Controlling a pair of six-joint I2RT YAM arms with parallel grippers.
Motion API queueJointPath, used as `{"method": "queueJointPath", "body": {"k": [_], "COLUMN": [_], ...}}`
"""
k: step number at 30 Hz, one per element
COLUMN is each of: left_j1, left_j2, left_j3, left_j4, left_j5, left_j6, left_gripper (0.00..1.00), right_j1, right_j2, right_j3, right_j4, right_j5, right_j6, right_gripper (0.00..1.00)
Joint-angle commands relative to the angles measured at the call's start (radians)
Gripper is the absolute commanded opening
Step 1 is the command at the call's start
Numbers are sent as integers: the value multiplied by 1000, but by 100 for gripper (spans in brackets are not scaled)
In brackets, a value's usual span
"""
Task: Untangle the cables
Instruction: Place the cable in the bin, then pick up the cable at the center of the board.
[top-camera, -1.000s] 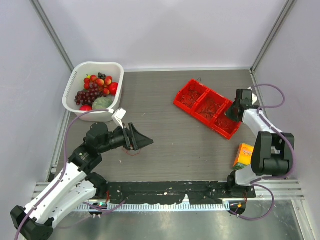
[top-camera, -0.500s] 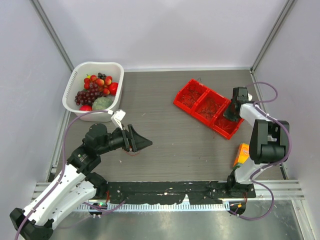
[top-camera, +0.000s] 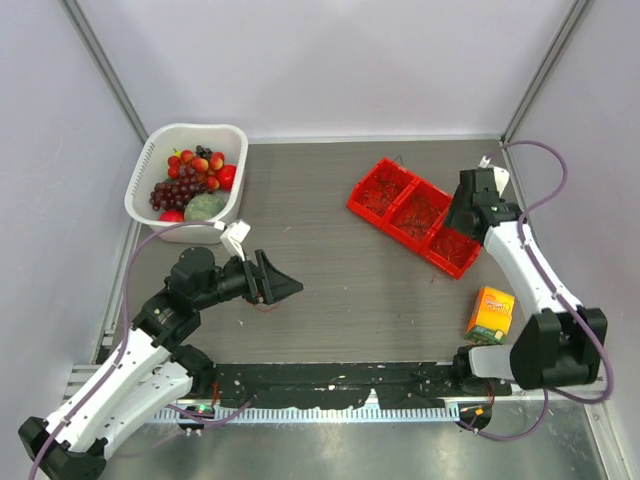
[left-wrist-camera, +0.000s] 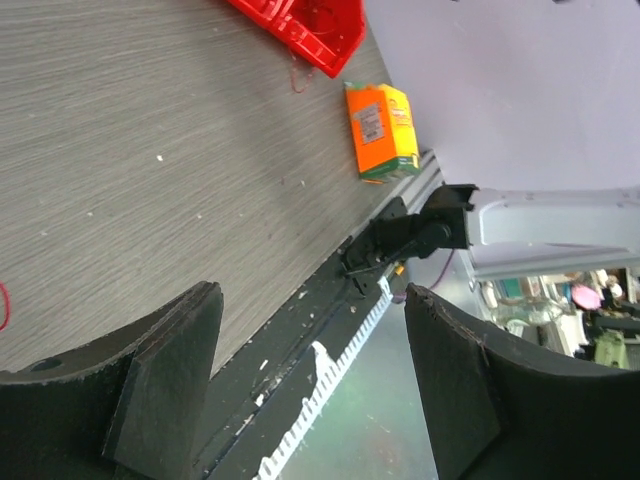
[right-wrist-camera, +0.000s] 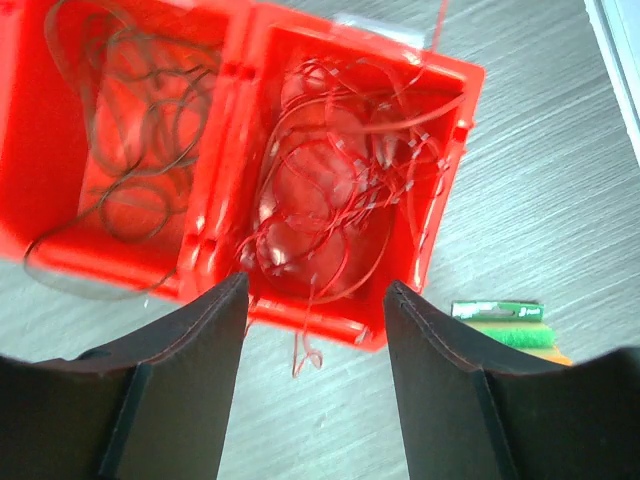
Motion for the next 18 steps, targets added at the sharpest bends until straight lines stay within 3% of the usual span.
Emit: {"method": "queueJointPath", "body": {"k": [1,6,9,13,18], "left_j1": [-4,-3,-4,-3,-3], "left_j2": [-49,-195,-293,-400,-511], "left_j3": [73,93,105,128,153], "left_j4": [-94,-189,-250,-341,-425], "left_j5": [-127,-348,-432,-520,-576], "left_j6": [54,60,63,52,40], "left_gripper": [78,85,87,88,90], "right_j1": [245,560,738,875,988], "right_j2": [-133,-95,14,256,505], "right_j3": [-5,7,-21,97,272], "right_j4": [-56,80,347,486,496], "right_j5": [114,-39,-154,-216,-242], "right_j6": [-22,74,145,162,114], "right_gripper": [63,63,66,67,67]}}
